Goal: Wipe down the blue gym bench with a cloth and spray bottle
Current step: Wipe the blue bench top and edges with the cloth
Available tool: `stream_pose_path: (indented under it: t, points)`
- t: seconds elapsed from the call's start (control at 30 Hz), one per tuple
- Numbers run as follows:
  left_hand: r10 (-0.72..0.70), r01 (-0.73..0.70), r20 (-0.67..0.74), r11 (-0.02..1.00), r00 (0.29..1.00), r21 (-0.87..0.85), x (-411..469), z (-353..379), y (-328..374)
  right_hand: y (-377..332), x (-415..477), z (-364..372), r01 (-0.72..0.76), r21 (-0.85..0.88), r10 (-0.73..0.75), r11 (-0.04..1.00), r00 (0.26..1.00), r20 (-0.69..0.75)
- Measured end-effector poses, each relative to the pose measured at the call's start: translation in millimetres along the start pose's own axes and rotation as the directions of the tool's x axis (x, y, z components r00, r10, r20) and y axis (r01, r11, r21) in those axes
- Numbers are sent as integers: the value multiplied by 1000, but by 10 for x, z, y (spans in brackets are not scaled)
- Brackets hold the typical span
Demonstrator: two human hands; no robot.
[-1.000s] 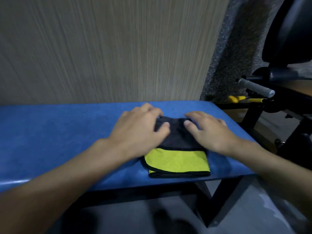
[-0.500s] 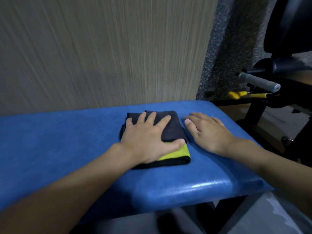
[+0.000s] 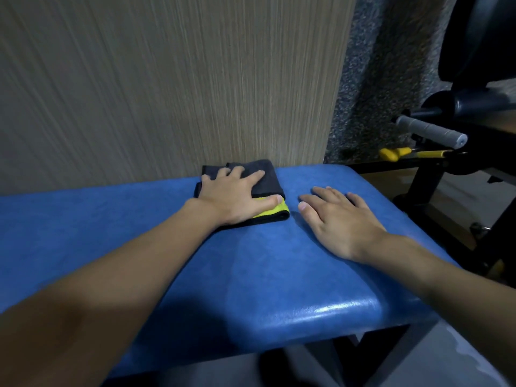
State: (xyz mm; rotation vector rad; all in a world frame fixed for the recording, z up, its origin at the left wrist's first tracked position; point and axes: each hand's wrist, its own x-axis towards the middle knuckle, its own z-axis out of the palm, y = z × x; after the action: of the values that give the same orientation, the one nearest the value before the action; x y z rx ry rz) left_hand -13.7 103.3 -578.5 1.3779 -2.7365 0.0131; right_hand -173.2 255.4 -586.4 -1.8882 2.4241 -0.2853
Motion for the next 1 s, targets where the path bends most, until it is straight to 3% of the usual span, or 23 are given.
stream_pose_path:
  t: [0.37,0.47,0.53,0.67,0.8,1.0]
  points:
    - [73,-76,50,996,996,43,-1500,-125,283,-12,-47,-43,-3,36,3,999,1000,1]
    - [10,-10,8,1000,1000,18,-1760,-153,402,-39,-61,-69,1,-56,-3,998,1000,-23]
    - [-61,60,-26,998,998,-34,-1735,-143,460,-79,-38,-105,4,-114,-10,993,998,-57]
    - [-113,113,-29,994,993,-2,-1537,-27,441,-173,-4,-122,15,42,-13,999,999,-47]
    - [-126,125,-19,992,992,-23,-1183,-20,291,-194,10,-41,42,-22,-41,999,998,41]
    - [-149,150,14,987,989,-59,-337,-10,-35,-182,32,6,52,-27,-52,998,999,7]
